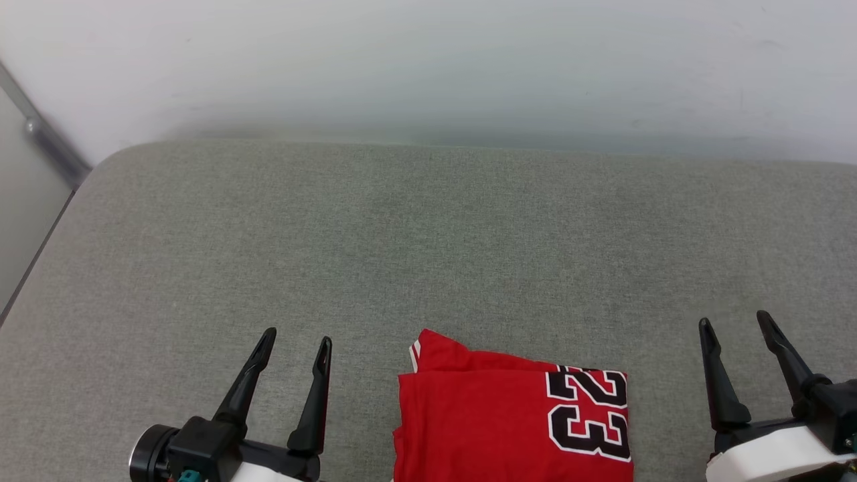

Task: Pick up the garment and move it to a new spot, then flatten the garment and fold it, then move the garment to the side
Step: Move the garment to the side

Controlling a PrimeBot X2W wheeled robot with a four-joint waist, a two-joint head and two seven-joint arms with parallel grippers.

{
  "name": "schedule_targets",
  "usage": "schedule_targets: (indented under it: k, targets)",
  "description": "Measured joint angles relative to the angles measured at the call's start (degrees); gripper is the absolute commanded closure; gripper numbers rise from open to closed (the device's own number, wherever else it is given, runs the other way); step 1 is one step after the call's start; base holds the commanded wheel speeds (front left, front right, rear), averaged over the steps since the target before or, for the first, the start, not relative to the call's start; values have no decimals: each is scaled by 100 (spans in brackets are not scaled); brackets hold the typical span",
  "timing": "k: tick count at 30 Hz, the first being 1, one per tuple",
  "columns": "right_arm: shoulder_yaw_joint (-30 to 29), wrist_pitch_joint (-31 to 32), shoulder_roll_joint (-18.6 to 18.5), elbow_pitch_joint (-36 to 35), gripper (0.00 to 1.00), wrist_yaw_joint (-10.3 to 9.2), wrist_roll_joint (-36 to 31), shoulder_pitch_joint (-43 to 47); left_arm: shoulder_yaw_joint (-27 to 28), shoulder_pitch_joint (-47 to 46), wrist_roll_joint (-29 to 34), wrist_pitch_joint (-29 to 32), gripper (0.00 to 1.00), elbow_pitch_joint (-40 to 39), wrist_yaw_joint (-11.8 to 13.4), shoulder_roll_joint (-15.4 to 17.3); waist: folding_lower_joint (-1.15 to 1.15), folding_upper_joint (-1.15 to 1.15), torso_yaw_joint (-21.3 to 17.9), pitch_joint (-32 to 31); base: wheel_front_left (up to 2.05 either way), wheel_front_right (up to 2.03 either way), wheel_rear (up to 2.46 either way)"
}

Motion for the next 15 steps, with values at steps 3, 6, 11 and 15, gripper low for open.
schedule_targets:
  k: [3,6,11,15]
  targets:
    - [2,52,-2,23,0,0,7,2,-29,-8,2,0,0,5,0,-1,0,0,9,22,0,0,0]
    - [68,290,-18,43,0,0,134,20,-62,-34,30,0,0,9,0,-4,0,0,18,68,0,0,0]
    - [170,1550,-233,-57,0,0,643,43,-83,-88,44,0,0,16,0,-14,0,0,54,185,0,0,0]
    - [476,3002,-524,-372,0,0,1124,127,-86,-135,44,0,0,33,0,-32,0,0,86,292,0,0,0]
